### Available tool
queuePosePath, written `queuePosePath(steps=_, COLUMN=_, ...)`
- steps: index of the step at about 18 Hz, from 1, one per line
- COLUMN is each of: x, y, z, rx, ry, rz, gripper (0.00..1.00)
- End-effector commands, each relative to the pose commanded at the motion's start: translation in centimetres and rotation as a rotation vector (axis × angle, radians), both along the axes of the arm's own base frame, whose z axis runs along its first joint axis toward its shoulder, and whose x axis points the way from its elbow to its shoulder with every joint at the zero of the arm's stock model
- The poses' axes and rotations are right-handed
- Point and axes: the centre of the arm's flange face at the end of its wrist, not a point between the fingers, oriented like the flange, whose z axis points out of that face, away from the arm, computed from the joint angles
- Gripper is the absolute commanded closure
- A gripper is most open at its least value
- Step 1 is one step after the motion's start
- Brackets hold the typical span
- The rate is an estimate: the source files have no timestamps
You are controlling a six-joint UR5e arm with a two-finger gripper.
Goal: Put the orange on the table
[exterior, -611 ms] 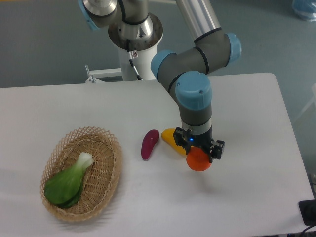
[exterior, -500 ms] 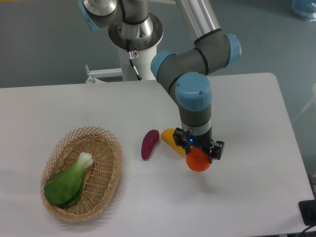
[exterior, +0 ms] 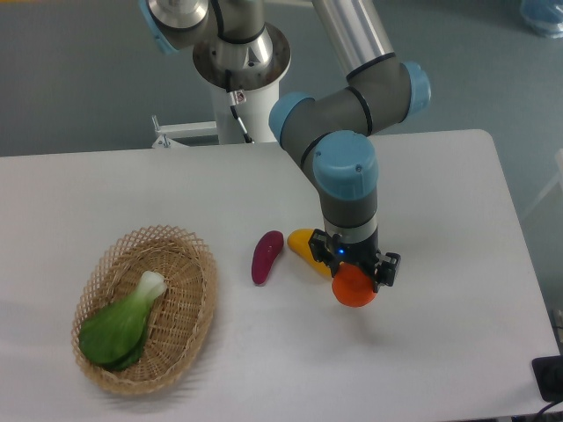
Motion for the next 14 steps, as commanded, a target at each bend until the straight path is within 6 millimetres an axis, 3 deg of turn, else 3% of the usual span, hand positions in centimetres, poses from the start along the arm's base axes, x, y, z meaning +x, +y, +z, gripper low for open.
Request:
queuePosePath(steps=7, x=1.6, y=1.5, z=-2.9, rx=-0.048, ry=0.005, rz=0.026, gripper=0.24)
queuePosePath(steps=9, x=3.0, y=2.6, z=-4.0, rx=-0.088, ry=0.022, rz=0.009, gripper=0.22)
queuePosePath(steps=14, x=4.0, y=3.9, z=-5.2, rx=-0.120, ry=0.031, rz=-0.003, gripper=0.21)
